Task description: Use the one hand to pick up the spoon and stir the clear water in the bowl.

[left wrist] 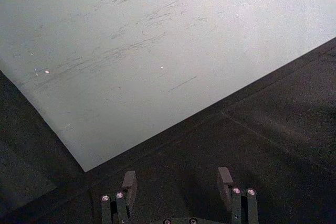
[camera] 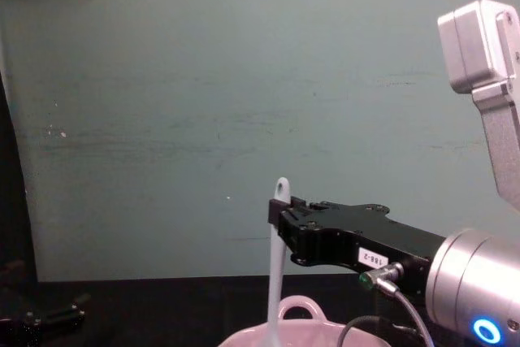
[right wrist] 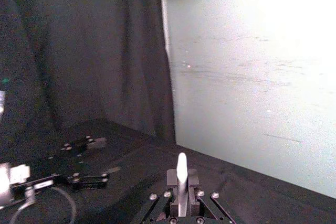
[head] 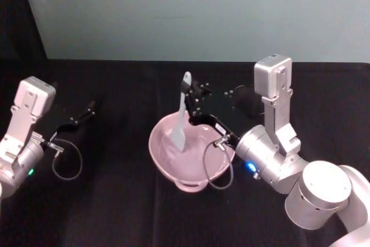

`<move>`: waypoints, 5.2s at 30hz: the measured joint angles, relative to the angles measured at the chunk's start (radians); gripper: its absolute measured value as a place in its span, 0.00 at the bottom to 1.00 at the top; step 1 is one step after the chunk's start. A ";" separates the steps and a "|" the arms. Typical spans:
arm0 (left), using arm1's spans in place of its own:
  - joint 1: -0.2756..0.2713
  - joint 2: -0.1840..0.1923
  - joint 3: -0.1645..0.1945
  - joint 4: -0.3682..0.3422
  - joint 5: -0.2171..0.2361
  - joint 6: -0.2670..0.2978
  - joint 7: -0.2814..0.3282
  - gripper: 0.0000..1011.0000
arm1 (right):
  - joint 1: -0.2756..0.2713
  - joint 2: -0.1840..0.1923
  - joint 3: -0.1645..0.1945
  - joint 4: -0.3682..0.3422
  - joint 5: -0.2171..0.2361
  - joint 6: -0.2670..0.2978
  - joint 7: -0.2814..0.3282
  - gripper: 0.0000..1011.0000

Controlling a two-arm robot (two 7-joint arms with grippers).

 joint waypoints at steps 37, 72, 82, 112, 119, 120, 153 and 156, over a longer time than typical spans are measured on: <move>0.000 0.000 0.000 0.000 0.000 0.000 0.000 1.00 | -0.162 0.089 0.075 -0.213 -0.014 0.062 0.030 0.11; 0.000 0.000 0.000 0.000 0.000 0.000 0.000 1.00 | 0.033 0.010 0.003 0.007 -0.059 0.055 0.000 0.11; 0.000 0.000 0.000 0.000 0.000 0.000 0.000 1.00 | 0.008 0.033 0.058 -0.025 -0.064 0.055 -0.015 0.11; 0.000 0.000 0.000 0.000 0.000 0.000 0.000 1.00 | -0.053 0.055 -0.001 -0.127 0.010 0.097 0.046 0.11; 0.000 0.000 0.000 0.000 0.000 0.000 0.000 1.00 | 0.010 0.015 -0.026 -0.039 -0.010 0.065 0.035 0.11; 0.000 0.000 0.000 0.000 0.000 0.000 0.000 1.00 | 0.016 0.011 -0.027 -0.029 -0.014 0.062 0.031 0.11; 0.000 0.000 0.000 0.000 0.000 0.000 0.000 1.00 | -0.067 0.055 0.080 -0.152 0.038 0.164 0.018 0.11; 0.000 0.000 0.000 0.000 0.000 0.000 0.000 1.00 | -0.086 0.067 0.078 -0.181 0.064 0.184 0.029 0.11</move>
